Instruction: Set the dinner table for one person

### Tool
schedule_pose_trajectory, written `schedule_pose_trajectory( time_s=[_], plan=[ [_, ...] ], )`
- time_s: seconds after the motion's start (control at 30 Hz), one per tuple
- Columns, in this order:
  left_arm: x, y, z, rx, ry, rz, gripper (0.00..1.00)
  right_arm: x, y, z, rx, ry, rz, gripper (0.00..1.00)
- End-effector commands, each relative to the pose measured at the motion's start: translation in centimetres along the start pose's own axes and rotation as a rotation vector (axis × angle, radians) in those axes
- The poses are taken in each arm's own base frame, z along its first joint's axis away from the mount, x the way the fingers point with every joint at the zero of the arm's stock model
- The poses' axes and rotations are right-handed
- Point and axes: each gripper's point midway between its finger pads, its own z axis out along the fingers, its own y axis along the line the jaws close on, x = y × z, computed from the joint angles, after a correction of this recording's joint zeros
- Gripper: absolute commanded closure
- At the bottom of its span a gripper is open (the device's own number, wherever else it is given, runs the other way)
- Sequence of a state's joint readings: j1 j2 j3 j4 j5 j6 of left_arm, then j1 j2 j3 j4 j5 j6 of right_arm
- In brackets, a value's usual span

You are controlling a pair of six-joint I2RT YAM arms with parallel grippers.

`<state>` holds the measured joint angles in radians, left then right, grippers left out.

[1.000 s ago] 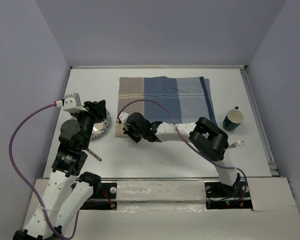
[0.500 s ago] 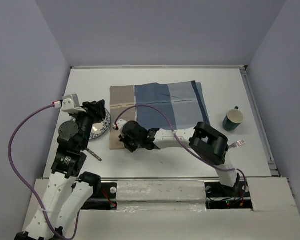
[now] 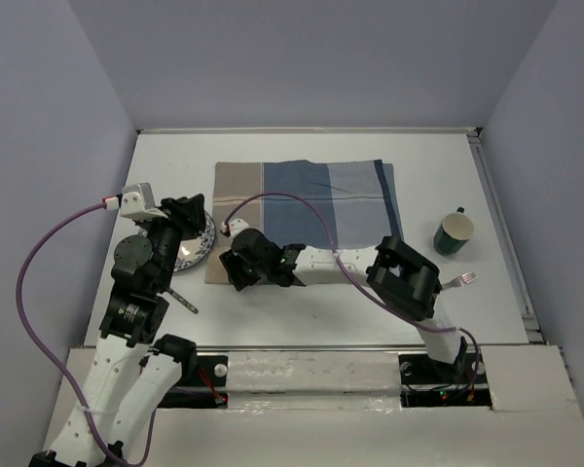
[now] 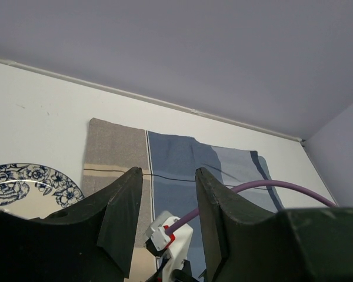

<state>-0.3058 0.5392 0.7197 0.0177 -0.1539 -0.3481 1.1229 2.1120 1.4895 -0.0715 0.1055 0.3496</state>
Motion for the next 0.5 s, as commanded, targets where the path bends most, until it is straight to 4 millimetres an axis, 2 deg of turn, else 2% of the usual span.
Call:
schedule_pose_trajectory(
  time_s=[0.0, 0.1, 0.13, 0.17, 0.2, 0.23, 0.27, 0.3, 0.37, 0.4, 0.43, 0.47],
  plan=[
    [-1.5, -0.6, -0.1, 0.03, -0.051, 0.006, 0.47, -3.2, 1.1, -3.7, -0.011, -0.084, 0.024, 0.36],
    [-2.0, -1.0, -0.1, 0.04, -0.053, 0.025, 0.42, -5.1, 1.6, -4.9, -0.072, -0.107, 0.042, 0.37],
    [-2.5, -1.2, -0.2, 0.049, -0.061, 0.027, 0.41, -6.3, 0.8, -4.8, -0.085, -0.132, 0.063, 0.4],
    [-2.8, -1.4, -0.3, 0.055, -0.069, 0.03, 0.38, -7.7, 1.6, -4.8, -0.165, -0.14, 0.076, 0.44],
    [-3.0, -1.4, -0.4, 0.057, -0.074, 0.035, 0.36, -7.7, 1.2, -3.6, -0.183, -0.12, 0.114, 0.45],
    [-3.2, -1.4, -0.5, 0.059, -0.08, 0.04, 0.35, -8.5, 0.8, -3.1, -0.204, -0.124, 0.137, 0.49],
    [-3.2, -1.4, -0.6, 0.059, -0.082, 0.044, 0.33, -9.6, -0.5, -2.4, -0.206, -0.136, 0.168, 0.5],
    [-3.2, -1.4, -0.7, 0.061, -0.083, 0.05, 0.31, -10.5, -0.2, -1.1, -0.248, -0.132, 0.203, 0.51],
    [-3.1, -1.4, -0.7, 0.068, -0.082, 0.062, 0.28, -11.8, -1.2, 0.0, -0.28, -0.135, 0.258, 0.53],
    [-3.1, -1.4, -0.8, 0.069, -0.083, 0.067, 0.25, -12.0, -0.9, 0.4, -0.295, -0.13, 0.283, 0.53],
    [-3.0, -1.4, -0.8, 0.068, -0.082, 0.07, 0.23, -13.8, -1.2, 0.6, -0.301, -0.166, 0.288, 0.54],
    [-3.1, -1.4, -0.9, 0.071, -0.087, 0.075, 0.21, -13.3, -1.3, 1.9, -0.298, -0.154, 0.293, 0.55]
  ],
)
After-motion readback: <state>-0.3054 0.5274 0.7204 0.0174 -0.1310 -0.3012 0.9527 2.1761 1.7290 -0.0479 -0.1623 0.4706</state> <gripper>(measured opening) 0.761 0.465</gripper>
